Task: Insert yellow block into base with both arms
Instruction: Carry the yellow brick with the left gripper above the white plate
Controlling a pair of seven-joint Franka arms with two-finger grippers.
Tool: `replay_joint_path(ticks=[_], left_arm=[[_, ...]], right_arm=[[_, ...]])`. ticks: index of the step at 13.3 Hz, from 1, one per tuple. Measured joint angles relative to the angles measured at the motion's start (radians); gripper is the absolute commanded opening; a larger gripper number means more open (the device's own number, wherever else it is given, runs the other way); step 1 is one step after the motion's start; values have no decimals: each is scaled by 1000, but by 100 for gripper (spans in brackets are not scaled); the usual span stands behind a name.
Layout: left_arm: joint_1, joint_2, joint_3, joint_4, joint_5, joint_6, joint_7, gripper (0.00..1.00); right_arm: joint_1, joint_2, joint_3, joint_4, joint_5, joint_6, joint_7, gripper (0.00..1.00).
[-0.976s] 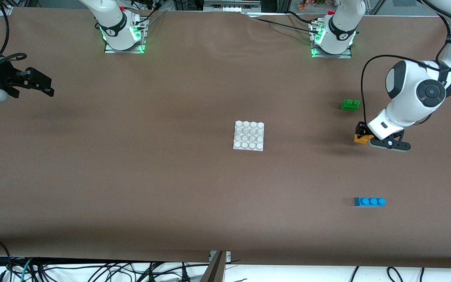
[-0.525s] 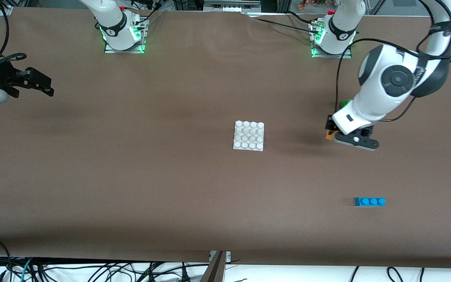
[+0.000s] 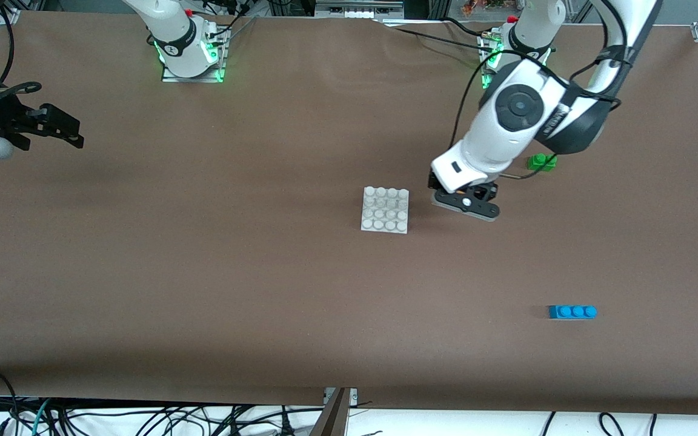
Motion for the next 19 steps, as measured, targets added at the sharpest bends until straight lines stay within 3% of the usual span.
replay_joint_path(ticks=[6, 14, 19], left_arm=[[-117, 120, 4, 69, 13, 2, -102, 24], [-235, 315, 6, 99, 336, 95, -398, 25], [-240, 366, 8, 102, 382, 104, -497, 24]], right_arm=[[0, 0, 0, 0, 0, -27, 0, 100], [0, 0, -1, 0, 0, -28, 0, 100], [0, 0, -1, 0, 1, -28, 0, 100]])
